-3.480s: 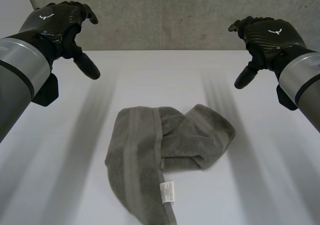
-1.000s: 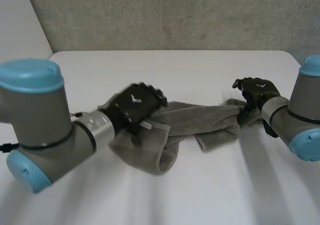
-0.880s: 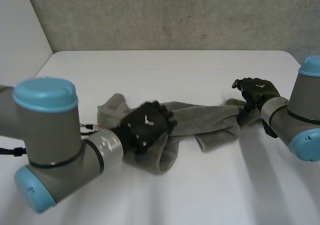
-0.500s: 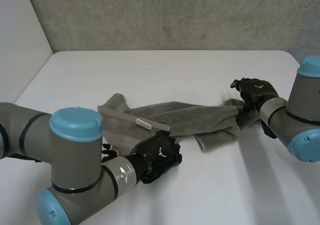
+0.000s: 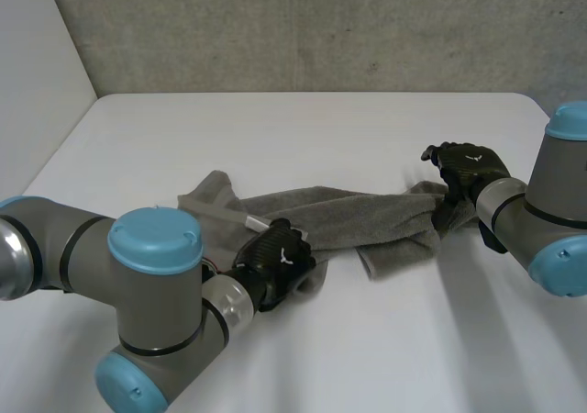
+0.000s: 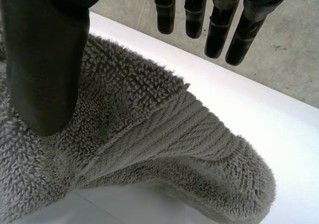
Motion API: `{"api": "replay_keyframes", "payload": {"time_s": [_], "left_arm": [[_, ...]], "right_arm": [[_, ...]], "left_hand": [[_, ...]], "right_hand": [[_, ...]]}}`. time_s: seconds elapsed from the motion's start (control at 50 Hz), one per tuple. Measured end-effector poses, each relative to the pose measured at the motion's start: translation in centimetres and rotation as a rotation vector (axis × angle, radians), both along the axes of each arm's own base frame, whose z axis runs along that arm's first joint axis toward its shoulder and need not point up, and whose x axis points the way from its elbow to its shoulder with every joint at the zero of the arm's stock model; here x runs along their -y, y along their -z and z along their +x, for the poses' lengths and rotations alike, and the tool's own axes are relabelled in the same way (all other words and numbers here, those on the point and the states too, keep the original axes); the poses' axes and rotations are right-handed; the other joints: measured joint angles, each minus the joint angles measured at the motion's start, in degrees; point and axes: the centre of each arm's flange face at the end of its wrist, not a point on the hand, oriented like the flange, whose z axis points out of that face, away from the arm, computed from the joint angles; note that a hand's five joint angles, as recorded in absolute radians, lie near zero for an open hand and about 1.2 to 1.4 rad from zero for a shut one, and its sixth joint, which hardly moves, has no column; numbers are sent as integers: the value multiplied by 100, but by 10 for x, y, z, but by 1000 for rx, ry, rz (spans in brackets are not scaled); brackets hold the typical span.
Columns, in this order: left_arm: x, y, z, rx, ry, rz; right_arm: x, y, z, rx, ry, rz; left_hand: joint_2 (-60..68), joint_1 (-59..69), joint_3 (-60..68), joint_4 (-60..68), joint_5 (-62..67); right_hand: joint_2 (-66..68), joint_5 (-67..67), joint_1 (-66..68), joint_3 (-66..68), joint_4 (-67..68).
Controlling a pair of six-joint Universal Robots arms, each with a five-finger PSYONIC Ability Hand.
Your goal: Fold the towel.
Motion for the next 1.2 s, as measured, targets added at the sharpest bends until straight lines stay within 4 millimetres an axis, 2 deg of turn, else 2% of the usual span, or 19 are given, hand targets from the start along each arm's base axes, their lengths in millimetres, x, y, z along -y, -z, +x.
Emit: {"api": "replay_keyframes", "payload": {"time_s": [0.16, 0.26, 0.4, 0.52, 0.64, 0.82, 0.9, 1.04, 1.2], "left_arm": [[16, -4, 1, -5, -97, -61], [25, -11, 2, -22, -130, -82], [50, -26, 11, -62, -239, -109], [72, -38, 19, -157, -364, -87], [90, -48, 27, -262, -454, -39], [102, -56, 38, -333, -524, 34], [106, -58, 42, -353, -544, 61], [112, -64, 49, -382, -576, 91], [118, -77, 57, -441, -618, 122]], "right_arm": [[0, -4, 0, 1, -1, -9], [-1, -10, 0, -7, -10, -16], [-11, -28, 3, -60, -77, -25], [-34, -43, 12, -133, -190, 3], [-71, -49, 32, -195, -327, 51], [-117, -42, 54, -246, -466, 144], [-128, -38, 60, -253, -500, 164], [-132, -29, 64, -255, -516, 187], [-114, -4, 71, -222, -472, 168]], "left_hand": [[1886, 1910, 1979, 2003, 1922], [1984, 2043, 2132, 2266, 2062], [1984, 2043, 2154, 2266, 2083], [1984, 2043, 2158, 2266, 2083], [1985, 2044, 2158, 2291, 2083], [1985, 2075, 2159, 2291, 2084], [1985, 2077, 2159, 2291, 2084], [1986, 2077, 2159, 2291, 2085], [1986, 2077, 2159, 2291, 2085]], "right_hand": [[0, 0, 0, 0, 0], [0, -20, 0, 0, 0], [0, -28, 0, 0, 0], [0, -28, 1, 0, 0], [0, -3, 15, 1, 0], [0, 153, 59, 12, 9], [0, 167, 59, 12, 8], [0, 164, 58, 11, 4], [0, 125, 41, 1, 0]]}}
